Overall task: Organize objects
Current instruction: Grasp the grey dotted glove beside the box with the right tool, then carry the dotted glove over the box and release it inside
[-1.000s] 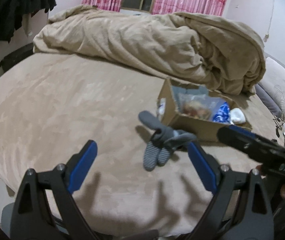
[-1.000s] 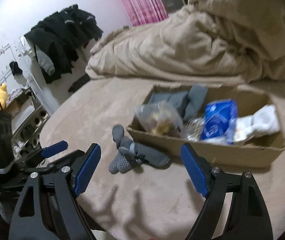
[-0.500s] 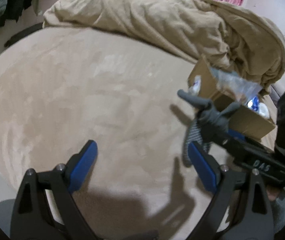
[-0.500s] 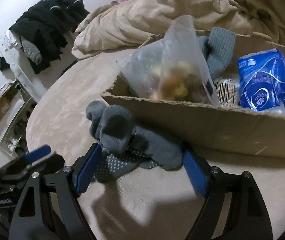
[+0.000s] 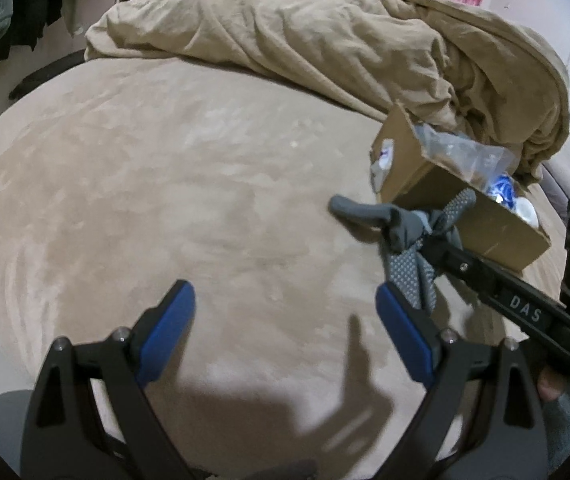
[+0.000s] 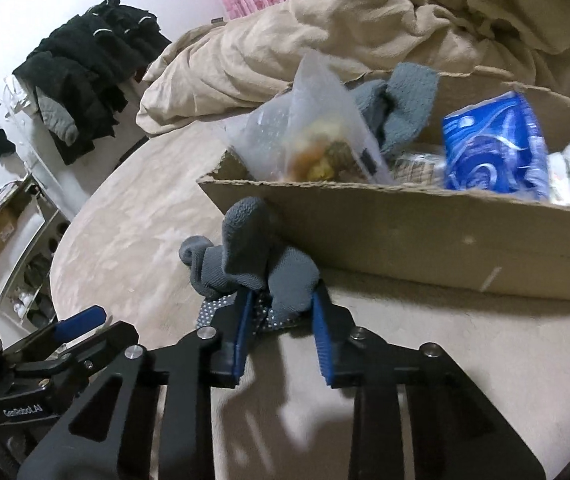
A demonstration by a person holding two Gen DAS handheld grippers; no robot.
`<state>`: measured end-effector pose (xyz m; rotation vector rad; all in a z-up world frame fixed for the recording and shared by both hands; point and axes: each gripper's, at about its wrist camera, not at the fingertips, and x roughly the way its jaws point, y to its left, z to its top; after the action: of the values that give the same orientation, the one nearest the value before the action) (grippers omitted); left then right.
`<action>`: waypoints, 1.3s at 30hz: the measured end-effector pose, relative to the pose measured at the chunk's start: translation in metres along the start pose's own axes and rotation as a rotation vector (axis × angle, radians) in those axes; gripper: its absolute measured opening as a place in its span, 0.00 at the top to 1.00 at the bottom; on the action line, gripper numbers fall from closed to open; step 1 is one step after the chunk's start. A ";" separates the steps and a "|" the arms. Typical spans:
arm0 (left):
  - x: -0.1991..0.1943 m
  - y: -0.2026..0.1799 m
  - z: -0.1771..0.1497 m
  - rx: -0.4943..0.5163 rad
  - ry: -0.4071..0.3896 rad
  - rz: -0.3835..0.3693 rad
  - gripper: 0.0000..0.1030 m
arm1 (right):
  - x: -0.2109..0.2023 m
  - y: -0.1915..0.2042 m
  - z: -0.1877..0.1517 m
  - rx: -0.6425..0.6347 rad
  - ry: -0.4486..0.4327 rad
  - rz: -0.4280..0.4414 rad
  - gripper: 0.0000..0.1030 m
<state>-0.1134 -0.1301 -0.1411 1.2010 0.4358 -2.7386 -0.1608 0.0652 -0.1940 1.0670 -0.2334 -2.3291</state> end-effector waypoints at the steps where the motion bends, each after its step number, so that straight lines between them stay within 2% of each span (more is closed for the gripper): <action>1: -0.003 -0.002 0.000 0.003 -0.004 -0.003 0.10 | -0.003 0.001 0.000 -0.002 -0.004 -0.003 0.75; 3: -0.008 -0.006 -0.002 0.013 -0.008 -0.011 0.10 | -0.012 0.000 0.000 -0.007 -0.014 -0.010 0.77; 15: -0.040 -0.049 -0.009 0.083 -0.031 -0.060 0.10 | -0.077 -0.010 -0.014 -0.040 -0.070 -0.051 0.78; 22: -0.055 -0.081 -0.008 0.121 -0.041 -0.102 0.10 | -0.122 -0.019 -0.013 -0.054 -0.137 -0.077 0.78; 27: -0.072 -0.104 0.008 0.159 -0.087 -0.118 0.10 | -0.154 -0.026 0.002 -0.062 -0.214 -0.099 0.78; 33: -0.090 -0.127 0.038 0.217 -0.178 -0.129 0.10 | -0.185 -0.032 0.028 -0.082 -0.307 -0.130 0.78; 39: -0.091 -0.140 0.072 0.256 -0.237 -0.142 0.10 | -0.196 -0.040 0.053 -0.105 -0.359 -0.160 0.78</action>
<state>-0.1334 -0.0192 0.0022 0.9039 0.1527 -3.0856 -0.1143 0.2035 -0.0476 0.6320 -0.1627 -2.6366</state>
